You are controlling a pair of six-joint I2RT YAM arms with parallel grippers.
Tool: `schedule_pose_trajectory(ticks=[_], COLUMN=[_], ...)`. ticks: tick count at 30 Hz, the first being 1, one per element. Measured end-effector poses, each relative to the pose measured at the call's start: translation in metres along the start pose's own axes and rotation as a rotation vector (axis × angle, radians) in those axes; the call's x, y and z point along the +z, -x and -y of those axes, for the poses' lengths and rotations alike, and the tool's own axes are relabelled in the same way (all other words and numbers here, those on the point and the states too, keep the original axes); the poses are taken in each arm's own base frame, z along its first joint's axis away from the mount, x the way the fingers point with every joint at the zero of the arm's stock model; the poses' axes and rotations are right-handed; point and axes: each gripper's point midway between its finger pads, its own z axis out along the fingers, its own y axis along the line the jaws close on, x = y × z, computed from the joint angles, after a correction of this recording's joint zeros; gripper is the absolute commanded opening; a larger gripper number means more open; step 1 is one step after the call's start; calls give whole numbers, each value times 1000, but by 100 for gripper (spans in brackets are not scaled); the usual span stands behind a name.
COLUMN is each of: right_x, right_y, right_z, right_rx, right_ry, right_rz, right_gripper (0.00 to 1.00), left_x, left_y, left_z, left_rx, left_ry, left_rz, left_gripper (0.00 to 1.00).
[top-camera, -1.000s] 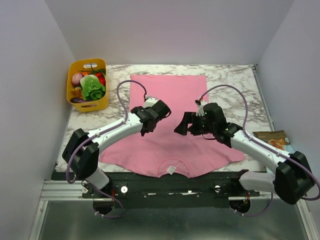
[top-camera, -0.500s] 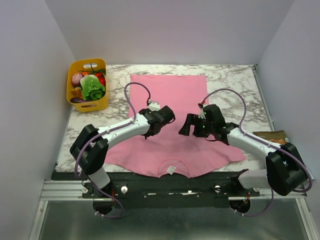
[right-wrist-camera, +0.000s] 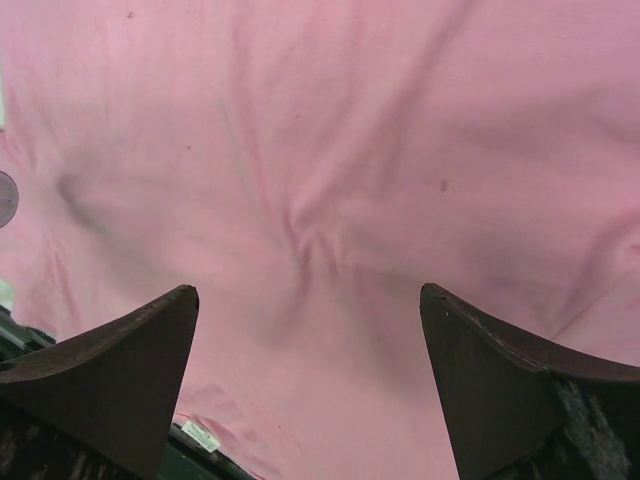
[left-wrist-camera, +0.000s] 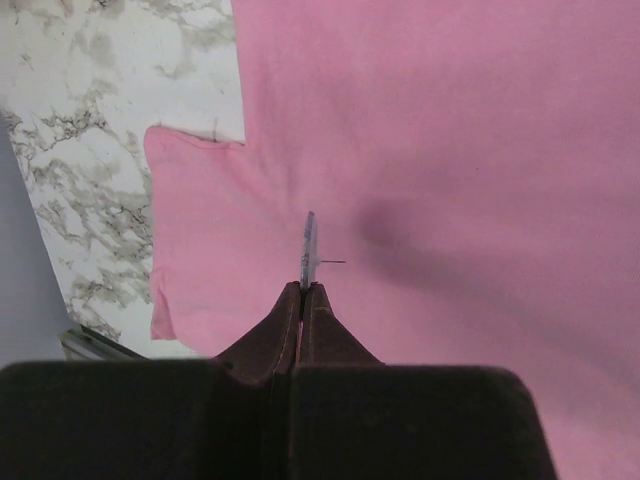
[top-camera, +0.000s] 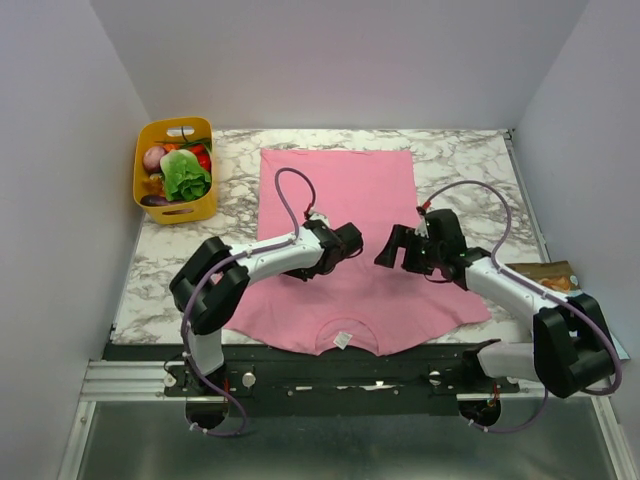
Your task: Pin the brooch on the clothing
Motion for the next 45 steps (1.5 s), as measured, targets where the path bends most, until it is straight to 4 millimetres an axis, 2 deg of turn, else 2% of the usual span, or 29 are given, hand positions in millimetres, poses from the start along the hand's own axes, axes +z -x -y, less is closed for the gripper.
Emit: schedule_pose_trajectory(ticks=[9,16,21,37,45], right_x=[-14,-21,-25,-26,-26], right_y=[11,21,16,15,13], right_z=[15,61,79,78,78], right_rx=[3,108,161,177,181], right_ry=[-32,-128,-165,-137,-133], right_rz=[41,75,67,56,51], right_gripper=[100,100,100,100,100], left_x=[1,9,16,27,27], left_y=[-5,-19,-25,-26,-16], left_z=[13,13,19,22,33], left_rx=[41,70,107,166,156], left_ry=[59,116,150,266,283], left_rz=[-30,-72,-100,-111,-80], left_gripper=[0,0,0,0,0])
